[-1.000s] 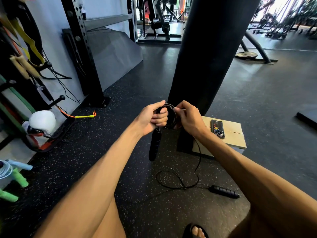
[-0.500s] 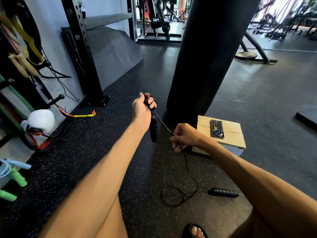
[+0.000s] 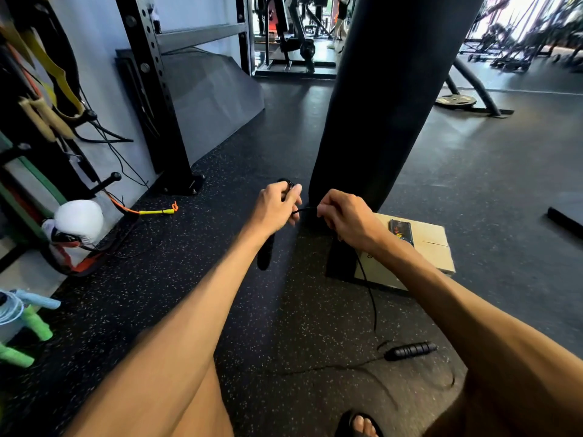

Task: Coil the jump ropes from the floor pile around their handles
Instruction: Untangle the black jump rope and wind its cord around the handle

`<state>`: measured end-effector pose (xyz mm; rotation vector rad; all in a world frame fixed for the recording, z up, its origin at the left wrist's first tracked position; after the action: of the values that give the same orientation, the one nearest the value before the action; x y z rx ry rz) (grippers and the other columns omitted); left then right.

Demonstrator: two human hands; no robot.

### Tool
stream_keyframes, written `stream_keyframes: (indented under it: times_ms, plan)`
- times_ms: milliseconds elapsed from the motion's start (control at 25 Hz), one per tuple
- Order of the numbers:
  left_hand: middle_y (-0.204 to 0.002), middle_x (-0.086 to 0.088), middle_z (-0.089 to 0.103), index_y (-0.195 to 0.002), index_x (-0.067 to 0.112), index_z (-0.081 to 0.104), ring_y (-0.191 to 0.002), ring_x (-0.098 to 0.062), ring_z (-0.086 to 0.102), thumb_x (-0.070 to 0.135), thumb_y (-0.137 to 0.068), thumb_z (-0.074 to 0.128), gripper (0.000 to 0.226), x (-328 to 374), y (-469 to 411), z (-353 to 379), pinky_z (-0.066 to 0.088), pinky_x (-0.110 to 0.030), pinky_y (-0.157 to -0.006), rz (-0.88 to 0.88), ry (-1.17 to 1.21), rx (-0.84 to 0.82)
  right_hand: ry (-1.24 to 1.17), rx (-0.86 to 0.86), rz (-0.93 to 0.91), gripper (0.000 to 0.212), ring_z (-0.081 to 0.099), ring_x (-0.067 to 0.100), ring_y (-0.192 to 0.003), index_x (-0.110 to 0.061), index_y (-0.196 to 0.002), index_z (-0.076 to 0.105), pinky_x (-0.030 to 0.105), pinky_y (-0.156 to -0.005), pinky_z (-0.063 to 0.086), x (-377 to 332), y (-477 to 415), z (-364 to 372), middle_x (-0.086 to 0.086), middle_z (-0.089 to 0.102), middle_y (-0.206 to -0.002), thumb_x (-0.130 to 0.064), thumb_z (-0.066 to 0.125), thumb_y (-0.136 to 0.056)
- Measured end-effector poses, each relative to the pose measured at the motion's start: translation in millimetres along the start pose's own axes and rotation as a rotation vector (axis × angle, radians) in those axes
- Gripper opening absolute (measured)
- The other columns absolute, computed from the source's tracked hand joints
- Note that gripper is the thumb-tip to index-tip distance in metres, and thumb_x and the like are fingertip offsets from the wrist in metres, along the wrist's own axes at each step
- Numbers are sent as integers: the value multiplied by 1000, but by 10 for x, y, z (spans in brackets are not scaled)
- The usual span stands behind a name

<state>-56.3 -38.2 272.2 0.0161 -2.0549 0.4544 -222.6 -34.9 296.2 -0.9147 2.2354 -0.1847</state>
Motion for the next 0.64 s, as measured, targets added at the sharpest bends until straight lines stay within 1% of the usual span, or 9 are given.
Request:
stream_keyframes:
  times_ms: [80, 160, 240, 320, 440, 480, 520, 560, 640]
  plan:
    - [-52, -8, 62, -75, 4, 62, -41, -19, 58, 28, -102, 44, 40, 3, 36, 133, 46, -26, -48, -22, 0, -135, 47, 71, -47, 19, 54, 11, -64, -10, -91, 60, 30, -59, 46, -9, -43, -57, -4, 57, -75, -23, 49, -100]
    - [-48, -8, 56, -70, 7, 62, -39, -20, 50, 29, -103, 38, 47, 5, 67, 243, 39, -25, -45, -53, 46, -239, 67, 108, -54, 21, 51, 6, -63, -10, -90, 61, 29, -59, 43, 9, -80, -82, -7, 55, -74, -24, 49, -101]
    - [-43, -7, 48, -68, 5, 62, -35, -19, 40, 33, -104, 34, 54, 11, 95, 345, 32, -23, -40, -100, 180, -339, 62, 126, -28, 22, 49, 3, -59, -10, -89, 61, 21, -57, 38, 54, -106, -98, -12, 52, -70, -24, 49, -101]
    - [-38, -4, 36, -67, 2, 58, -32, -16, 29, 36, -104, 32, 57, 31, 137, 421, 25, -23, -40, -161, 362, -437, 45, 138, 13, 24, 48, 2, -55, -9, -88, 61, 17, -54, 33, 117, -119, -113, -12, 50, -66, -25, 49, -101]
    - [-39, 3, 23, -64, 8, 50, -34, -12, 17, 35, -103, 36, 50, 117, 192, 467, 22, -26, -43, -210, 589, -531, -16, 172, 109, 24, 50, -1, -51, -10, -85, 58, 16, -51, 35, 229, -114, -118, -12, 52, -62, -28, 52, -100]
    - [-40, 4, 22, -64, 10, 48, -35, -10, 16, 33, -103, 36, 47, 140, 202, 473, 20, -27, -44, -229, 672, -550, -50, 178, 154, 23, 52, 0, -52, -12, -86, 55, 19, -50, 40, 270, -111, -104, -10, 54, -62, -30, 53, -99]
    - [-41, 6, 21, -64, 12, 46, -35, -9, 15, 32, -103, 36, 45, 147, 200, 477, 18, -27, -45, -260, 765, -558, -92, 171, 197, 23, 53, 3, -52, -13, -88, 53, 28, -51, 48, 306, -106, -79, -7, 56, -63, -33, 54, -99]
    - [-41, 7, 21, -64, 12, 44, -35, -8, 15, 31, -103, 35, 44, 154, 196, 474, 16, -27, -46, -294, 861, -556, -144, 145, 233, 23, 56, 11, -53, -14, -89, 50, 38, -53, 53, 342, -93, -42, -1, 57, -64, -34, 53, -99]
    - [-41, 8, 22, -65, 13, 41, -34, -7, 16, 31, -103, 32, 43, 148, 165, 454, 16, -26, -46, -347, 1052, -520, -273, 71, 279, 19, 60, 25, -53, -15, -90, 44, 52, -54, 57, 376, -50, 54, 7, 58, -63, -29, 49, -101]
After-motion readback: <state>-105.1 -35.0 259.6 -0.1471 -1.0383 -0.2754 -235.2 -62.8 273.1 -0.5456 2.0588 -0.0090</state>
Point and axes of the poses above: each hand's wrist, its own y-axis away from the middle knuckle, its own z-axis out of the palm, x = y × z, the point moved 6 cm from there along -y, towards the middle knuckle
